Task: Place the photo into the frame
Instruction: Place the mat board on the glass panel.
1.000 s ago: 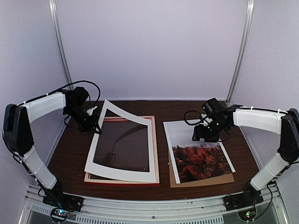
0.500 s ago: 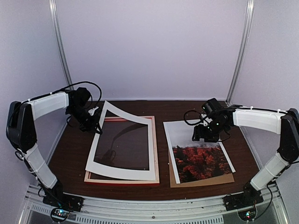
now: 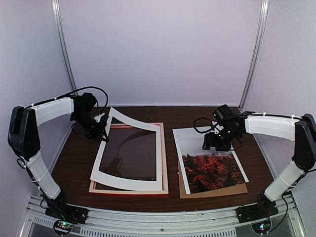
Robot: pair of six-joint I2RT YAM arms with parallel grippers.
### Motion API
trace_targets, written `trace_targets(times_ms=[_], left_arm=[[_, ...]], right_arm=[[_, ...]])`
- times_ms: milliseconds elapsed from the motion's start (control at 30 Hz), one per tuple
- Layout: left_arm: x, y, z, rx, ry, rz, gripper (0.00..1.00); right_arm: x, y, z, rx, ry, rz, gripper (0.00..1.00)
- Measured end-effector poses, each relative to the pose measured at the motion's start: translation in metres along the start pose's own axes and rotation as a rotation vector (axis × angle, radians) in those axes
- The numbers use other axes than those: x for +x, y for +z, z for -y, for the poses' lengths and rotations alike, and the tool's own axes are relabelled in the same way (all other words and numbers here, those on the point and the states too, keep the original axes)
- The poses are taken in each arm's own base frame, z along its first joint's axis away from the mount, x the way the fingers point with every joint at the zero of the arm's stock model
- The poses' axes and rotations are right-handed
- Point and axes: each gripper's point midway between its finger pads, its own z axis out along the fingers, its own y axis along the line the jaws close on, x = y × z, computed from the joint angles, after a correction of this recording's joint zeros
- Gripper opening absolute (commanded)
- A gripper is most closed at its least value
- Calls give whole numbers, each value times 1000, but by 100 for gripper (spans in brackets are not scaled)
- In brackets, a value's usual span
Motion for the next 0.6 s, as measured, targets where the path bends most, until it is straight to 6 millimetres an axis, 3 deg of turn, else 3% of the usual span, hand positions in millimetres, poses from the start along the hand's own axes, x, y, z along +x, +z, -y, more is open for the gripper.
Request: trace_targets(times_ms=[600], left_arm=[[10,19,-5,32,-68,-10,0]], right_arm=[[-1,4,0,-4,0,2,76]])
